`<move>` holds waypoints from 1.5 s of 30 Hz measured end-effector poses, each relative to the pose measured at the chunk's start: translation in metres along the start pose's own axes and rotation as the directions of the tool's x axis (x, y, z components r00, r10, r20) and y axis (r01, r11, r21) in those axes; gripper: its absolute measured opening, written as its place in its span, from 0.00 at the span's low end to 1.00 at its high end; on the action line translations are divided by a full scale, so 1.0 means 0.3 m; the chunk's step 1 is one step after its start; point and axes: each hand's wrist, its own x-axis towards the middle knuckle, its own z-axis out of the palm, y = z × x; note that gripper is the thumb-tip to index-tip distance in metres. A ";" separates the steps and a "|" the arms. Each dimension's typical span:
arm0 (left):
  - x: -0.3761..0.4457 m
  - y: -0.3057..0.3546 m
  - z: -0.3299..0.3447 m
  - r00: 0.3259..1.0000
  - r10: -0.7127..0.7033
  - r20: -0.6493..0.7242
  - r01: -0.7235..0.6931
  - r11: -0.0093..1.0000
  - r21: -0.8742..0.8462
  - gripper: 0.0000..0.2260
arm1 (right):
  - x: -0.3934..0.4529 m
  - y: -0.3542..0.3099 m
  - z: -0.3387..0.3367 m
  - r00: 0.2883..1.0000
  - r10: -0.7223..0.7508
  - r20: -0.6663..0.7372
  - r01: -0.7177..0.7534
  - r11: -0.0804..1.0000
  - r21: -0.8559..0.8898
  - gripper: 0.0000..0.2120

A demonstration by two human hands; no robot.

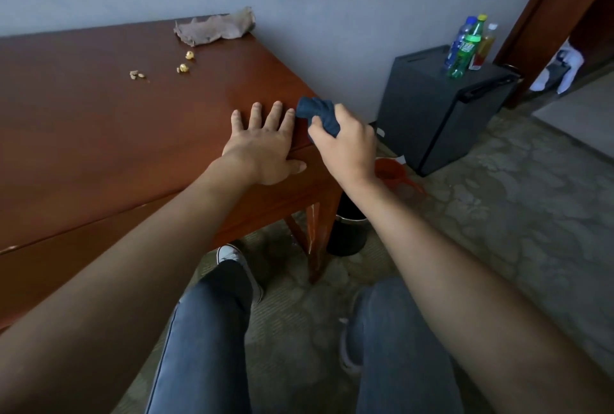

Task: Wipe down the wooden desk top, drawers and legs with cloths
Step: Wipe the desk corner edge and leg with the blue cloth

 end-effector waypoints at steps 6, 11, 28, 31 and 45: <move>-0.013 -0.001 0.000 1.000 0.007 -0.018 -0.007 1.000 0.006 0.44 | -0.025 -0.001 -0.048 0.993 0.027 0.111 -0.044 0.987 0.152 0.12; -0.025 -0.012 0.020 0.984 0.116 -0.136 -0.107 0.992 0.068 0.39 | -0.157 0.128 -0.141 0.859 0.511 0.025 -0.493 0.815 0.304 0.22; 0.146 0.142 -0.010 0.948 0.292 -0.126 -0.270 0.948 0.168 0.36 | -0.475 0.536 0.240 0.569 0.696 0.438 -0.792 0.607 0.065 0.18; 0.144 0.142 -0.001 0.951 0.281 -0.130 -0.257 0.951 0.174 0.36 | -0.568 0.629 0.319 0.489 0.729 0.479 -0.777 0.614 -0.141 0.16; 0.149 0.138 0.001 0.947 0.291 -0.135 -0.260 0.943 0.208 0.36 | -0.747 0.785 0.564 -0.239 0.646 0.725 -0.834 -0.519 0.187 0.16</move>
